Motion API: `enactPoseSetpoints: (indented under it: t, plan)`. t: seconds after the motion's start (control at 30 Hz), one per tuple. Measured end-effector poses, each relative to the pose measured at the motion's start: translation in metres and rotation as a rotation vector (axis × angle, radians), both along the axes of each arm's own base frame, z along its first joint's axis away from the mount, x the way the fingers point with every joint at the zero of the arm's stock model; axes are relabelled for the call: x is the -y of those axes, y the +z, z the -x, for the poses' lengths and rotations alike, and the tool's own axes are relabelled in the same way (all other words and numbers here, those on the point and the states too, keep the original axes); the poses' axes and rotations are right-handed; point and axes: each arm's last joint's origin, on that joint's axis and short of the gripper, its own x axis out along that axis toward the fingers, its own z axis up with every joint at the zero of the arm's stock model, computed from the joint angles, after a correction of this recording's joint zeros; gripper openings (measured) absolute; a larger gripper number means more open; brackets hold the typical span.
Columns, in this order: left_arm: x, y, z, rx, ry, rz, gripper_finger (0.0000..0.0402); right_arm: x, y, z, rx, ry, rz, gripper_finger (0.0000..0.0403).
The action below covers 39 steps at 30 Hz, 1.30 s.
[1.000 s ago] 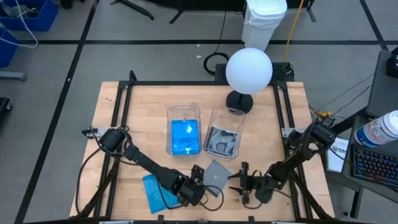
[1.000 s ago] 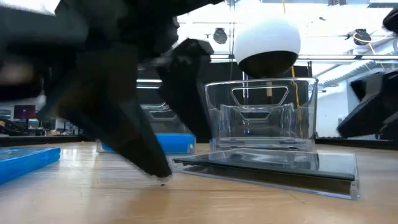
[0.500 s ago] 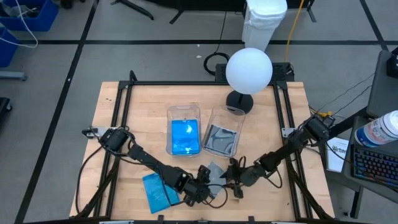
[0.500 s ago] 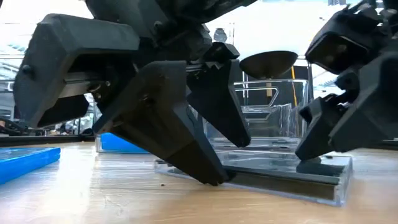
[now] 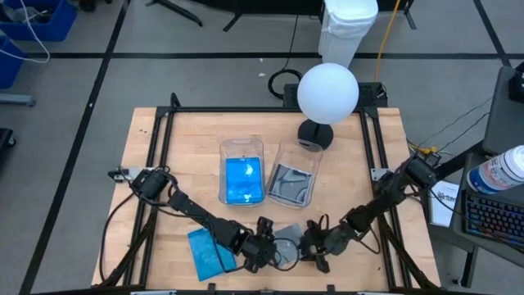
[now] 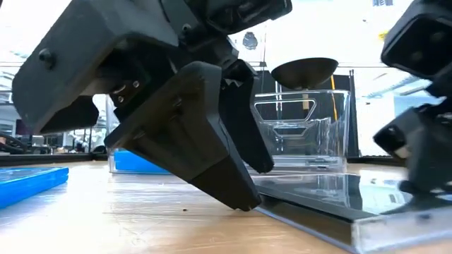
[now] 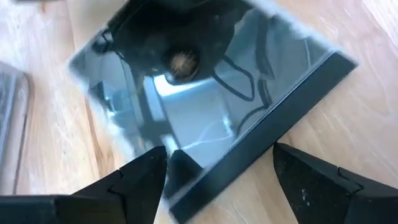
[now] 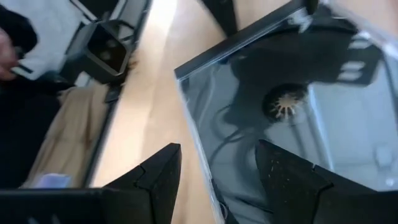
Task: Pick & place jewel cases by type
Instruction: Put the black cd case into the right transparent bin
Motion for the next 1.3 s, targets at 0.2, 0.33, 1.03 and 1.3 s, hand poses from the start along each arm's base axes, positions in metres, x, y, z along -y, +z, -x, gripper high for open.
enactPoseSetpoints:
  t: [0.2, 0.33, 1.03, 1.3]
  plan:
    - [-0.001, 0.0, -0.001, -0.01, 0.02, 0.035, 0.0294, -0.014, 0.004, 0.009, 0.029, 0.051, -0.06, 0.0196]
    - [0.0, 0.001, -0.003, 0.016, 0.018, 0.054, 0.0292, -0.022, 0.004, 0.015, 0.028, 0.081, -0.086, 0.0196]
    - [0.02, 0.004, 0.004, 0.11, -0.281, -0.235, 0.0282, -0.015, 0.043, 0.018, 0.245, -0.084, 0.071, 0.0196]
    - [0.034, 0.004, 0.01, 0.156, -0.411, -0.367, 0.0266, -0.003, 0.044, 0.039, -0.04, -0.29, -0.053, 0.0177]
